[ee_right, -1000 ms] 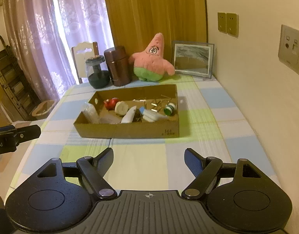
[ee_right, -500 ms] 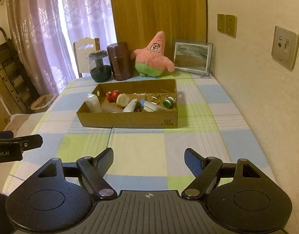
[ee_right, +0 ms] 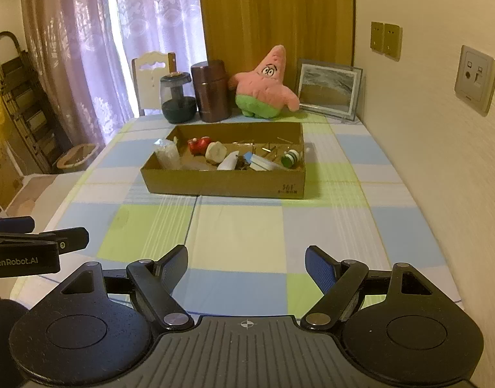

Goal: Organize rigid objects

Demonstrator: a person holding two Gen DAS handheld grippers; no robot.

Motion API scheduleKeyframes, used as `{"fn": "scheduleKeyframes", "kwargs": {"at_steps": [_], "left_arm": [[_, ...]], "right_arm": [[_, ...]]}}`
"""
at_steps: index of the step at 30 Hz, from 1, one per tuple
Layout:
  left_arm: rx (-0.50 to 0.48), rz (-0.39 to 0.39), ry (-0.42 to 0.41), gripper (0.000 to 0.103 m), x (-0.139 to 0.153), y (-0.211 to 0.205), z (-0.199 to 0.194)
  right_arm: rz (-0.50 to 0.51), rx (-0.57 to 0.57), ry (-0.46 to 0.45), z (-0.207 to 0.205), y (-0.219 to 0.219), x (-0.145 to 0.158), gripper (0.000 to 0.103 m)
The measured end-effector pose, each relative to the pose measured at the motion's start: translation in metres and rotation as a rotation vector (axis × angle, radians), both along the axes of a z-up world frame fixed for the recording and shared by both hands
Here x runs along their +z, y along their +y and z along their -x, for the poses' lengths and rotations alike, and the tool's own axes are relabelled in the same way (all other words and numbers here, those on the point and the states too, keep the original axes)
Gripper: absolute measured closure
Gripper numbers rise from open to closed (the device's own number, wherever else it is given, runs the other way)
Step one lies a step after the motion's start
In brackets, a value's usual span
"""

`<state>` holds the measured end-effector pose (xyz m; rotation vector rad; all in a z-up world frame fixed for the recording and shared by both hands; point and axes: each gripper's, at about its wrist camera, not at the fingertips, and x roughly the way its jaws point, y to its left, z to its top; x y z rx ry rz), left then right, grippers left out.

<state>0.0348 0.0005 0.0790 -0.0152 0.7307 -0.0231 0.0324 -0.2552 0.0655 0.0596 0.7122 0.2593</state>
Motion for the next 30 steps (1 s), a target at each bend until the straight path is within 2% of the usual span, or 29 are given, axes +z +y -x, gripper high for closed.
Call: {"fn": "scheduleKeyframes", "kwargs": {"at_steps": [13,30], "left_arm": [[-0.006,-0.005,0.008,0.006,-0.001,-0.005,0.015],[-0.009,0.000,0.020,0.006,-0.005,-0.005,0.015]], "right_arm": [[-0.014,0.012,0.032,0.010,0.003,0.000,0.026],[-0.007,0.005,0.033,0.010,0.004,-0.002,0.026]]}}
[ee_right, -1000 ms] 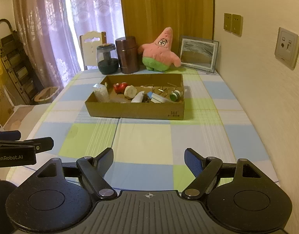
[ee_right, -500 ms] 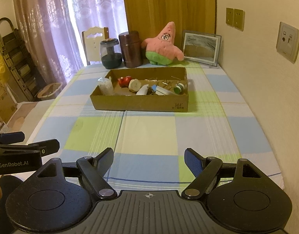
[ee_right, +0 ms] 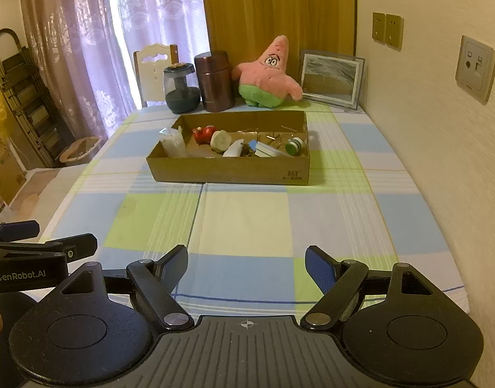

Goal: Organize rigid objects

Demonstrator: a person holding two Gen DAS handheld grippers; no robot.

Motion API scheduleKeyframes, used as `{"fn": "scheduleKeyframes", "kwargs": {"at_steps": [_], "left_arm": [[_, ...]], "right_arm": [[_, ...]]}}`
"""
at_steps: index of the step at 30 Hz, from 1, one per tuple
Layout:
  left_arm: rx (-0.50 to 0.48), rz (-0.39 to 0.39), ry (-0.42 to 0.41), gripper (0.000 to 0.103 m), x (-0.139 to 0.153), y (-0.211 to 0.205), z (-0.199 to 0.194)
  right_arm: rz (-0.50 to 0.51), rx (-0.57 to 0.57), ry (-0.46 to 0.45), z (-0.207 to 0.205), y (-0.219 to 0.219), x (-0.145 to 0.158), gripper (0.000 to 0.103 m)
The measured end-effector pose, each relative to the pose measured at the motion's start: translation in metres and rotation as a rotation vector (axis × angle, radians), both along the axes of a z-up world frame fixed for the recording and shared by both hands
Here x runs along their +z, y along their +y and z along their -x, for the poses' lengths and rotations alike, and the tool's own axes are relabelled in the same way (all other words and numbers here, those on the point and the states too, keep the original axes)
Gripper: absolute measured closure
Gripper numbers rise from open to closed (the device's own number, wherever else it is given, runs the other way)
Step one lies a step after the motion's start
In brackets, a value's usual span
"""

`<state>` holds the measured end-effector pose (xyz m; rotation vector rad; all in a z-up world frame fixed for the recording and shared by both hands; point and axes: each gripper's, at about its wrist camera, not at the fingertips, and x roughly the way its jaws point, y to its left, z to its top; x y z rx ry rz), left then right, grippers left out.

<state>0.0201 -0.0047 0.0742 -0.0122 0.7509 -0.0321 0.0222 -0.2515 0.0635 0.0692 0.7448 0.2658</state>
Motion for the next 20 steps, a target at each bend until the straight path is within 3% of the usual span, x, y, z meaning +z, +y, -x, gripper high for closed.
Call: {"fn": "scheduleKeyframes", "kwargs": {"at_steps": [20], "left_arm": [[-0.010,0.010,-0.005,0.006,0.0029,-0.0019,0.0011]], "right_arm": [[0.001,-0.003,0.000,-0.0005,0.0001,0.0005,0.026]]}}
